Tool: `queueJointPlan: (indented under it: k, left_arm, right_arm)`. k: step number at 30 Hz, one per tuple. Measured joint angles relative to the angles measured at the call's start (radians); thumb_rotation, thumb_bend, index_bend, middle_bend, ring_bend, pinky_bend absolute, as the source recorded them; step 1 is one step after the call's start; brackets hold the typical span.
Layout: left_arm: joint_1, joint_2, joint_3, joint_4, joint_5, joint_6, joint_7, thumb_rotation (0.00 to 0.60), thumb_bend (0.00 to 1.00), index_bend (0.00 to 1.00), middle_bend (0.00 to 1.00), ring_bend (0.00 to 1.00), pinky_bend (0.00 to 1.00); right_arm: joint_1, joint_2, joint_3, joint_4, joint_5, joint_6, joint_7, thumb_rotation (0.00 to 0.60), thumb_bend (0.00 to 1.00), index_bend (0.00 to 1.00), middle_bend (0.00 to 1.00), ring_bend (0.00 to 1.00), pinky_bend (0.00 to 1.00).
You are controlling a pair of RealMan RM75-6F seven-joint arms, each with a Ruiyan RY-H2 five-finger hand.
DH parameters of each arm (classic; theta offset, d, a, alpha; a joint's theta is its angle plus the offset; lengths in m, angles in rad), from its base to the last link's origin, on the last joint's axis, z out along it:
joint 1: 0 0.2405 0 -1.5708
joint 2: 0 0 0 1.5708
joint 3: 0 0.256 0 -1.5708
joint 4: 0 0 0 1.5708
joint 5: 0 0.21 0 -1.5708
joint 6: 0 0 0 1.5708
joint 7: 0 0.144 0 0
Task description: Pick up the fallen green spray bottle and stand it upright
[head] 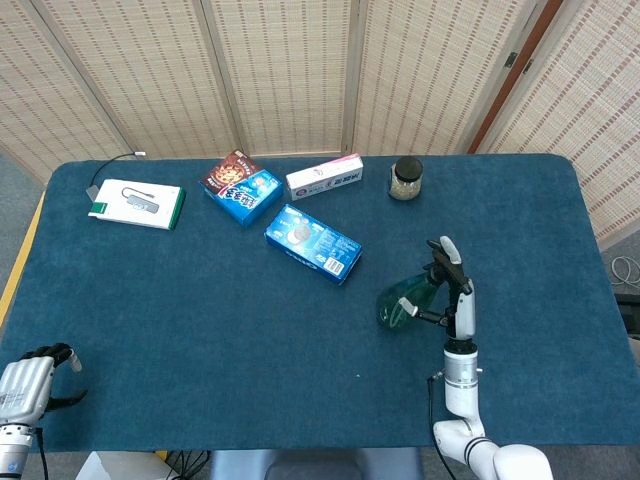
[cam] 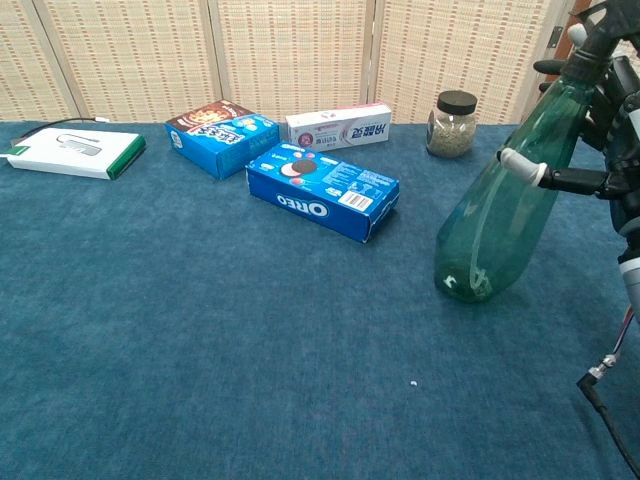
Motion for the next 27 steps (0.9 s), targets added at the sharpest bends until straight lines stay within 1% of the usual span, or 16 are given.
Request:
queueJointPlan:
  k: [12,18,21,24,27]
  left_arm:
    - [-0.001,-0.001,-0.001,-0.002,-0.001,-0.002,0.005,0.600,0.00,0.54,0.40,0.36,0.38]
    - [-0.002,0.003,-0.002,-0.008,0.001,0.002,0.008,0.600,0.00,0.54,0.40,0.36,0.38]
    - [-0.002,0.003,-0.003,-0.010,0.003,0.003,0.011,0.600,0.00,0.54,0.40,0.36,0.38]
    - [-0.002,0.002,-0.002,-0.013,0.003,0.003,0.016,0.600,0.00,0.54,0.40,0.36,0.38]
    - [-0.003,0.003,-0.002,-0.017,0.003,0.003,0.022,0.600,0.00,0.54,0.40,0.36,0.38]
  right_arm:
    - [-0.010,0.038,0.003,-0.056,-0.020,0.008,-0.030,0.600,0.00,0.11,0.24,0.19,0.42]
    - [-0.018,0.080,-0.001,-0.108,-0.035,0.022,-0.067,0.600,0.00,0.11,0.23,0.19,0.41]
    - [-0.026,0.113,-0.008,-0.157,-0.046,0.029,-0.097,0.600,0.00,0.11,0.20,0.18,0.40]
    - [-0.038,0.155,-0.016,-0.231,-0.055,0.030,-0.134,0.600,0.00,0.11,0.19,0.17,0.39]
    - [-0.055,0.206,-0.028,-0.328,-0.065,0.028,-0.182,0.600,0.00,0.10,0.17,0.15,0.39]
